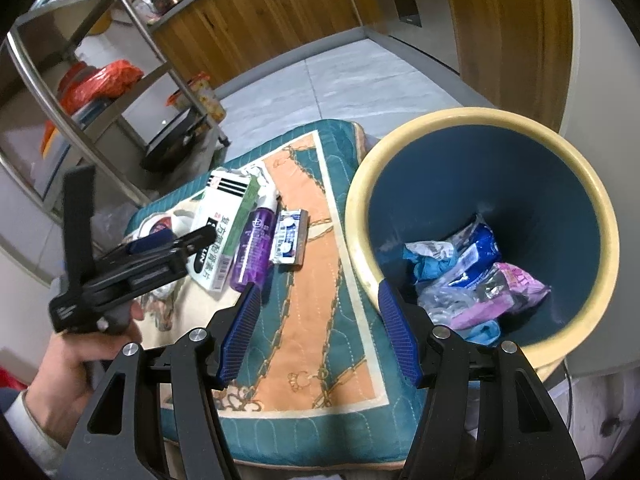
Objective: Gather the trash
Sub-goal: 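Grasp the green COLTALIN box with the left tool while the right tool grasps the purple spray bottle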
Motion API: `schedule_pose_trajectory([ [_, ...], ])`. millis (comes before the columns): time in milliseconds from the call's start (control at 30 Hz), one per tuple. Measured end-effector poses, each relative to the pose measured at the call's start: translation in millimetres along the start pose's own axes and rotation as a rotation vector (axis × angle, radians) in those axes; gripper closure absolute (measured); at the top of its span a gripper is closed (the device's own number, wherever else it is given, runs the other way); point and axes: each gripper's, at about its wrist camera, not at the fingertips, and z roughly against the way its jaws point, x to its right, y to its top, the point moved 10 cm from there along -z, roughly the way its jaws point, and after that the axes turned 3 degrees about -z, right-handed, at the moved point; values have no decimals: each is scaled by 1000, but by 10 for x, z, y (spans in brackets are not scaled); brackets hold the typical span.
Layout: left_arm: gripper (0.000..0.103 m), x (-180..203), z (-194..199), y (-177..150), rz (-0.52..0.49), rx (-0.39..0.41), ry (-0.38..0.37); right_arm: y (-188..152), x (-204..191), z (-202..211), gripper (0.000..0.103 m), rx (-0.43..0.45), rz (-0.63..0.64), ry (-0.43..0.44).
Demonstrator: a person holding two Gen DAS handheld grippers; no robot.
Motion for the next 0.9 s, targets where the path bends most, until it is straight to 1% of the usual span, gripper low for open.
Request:
schedule_pose_trajectory([
  [167,15,-12,-185,-22,-23,-44,4,7,-45,-99,40,-16,9,6],
  [300,15,-7,-292,-53,-27,-62,-10,-1,-60,-159,40,-29,21,5],
  [433,15,-3,-315,-82,-25,-68,-24,-14,-69,-209,40,-40,25,5],
  [467,17,-2,-312,-83,-24,-68,-31,-14,-81,-222,40,-42,28,5],
  [500,25,9,-304,-98,-23,-70,-44,-13,-87,-234,40,-44,31,5],
  [567,35,35,-290,-122,-12,-76,-76,-14,-109,-261,40,-48,35,8],
  [633,44,43,-248,-138,0,-69,-90,-16,-144,-284,40,-51,41,10],
  [700,83,46,-220,-164,21,-79,-118,-19,-168,-298,40,-53,46,13],
  [733,84,30,-194,-175,34,-83,-124,-18,-180,-306,40,-54,48,14],
  [800,84,30,-116,-171,48,-65,-151,-13,-205,-324,40,-57,50,16],
  [900,84,19,37,-179,72,-42,-172,-9,-245,-359,40,-62,57,17],
])
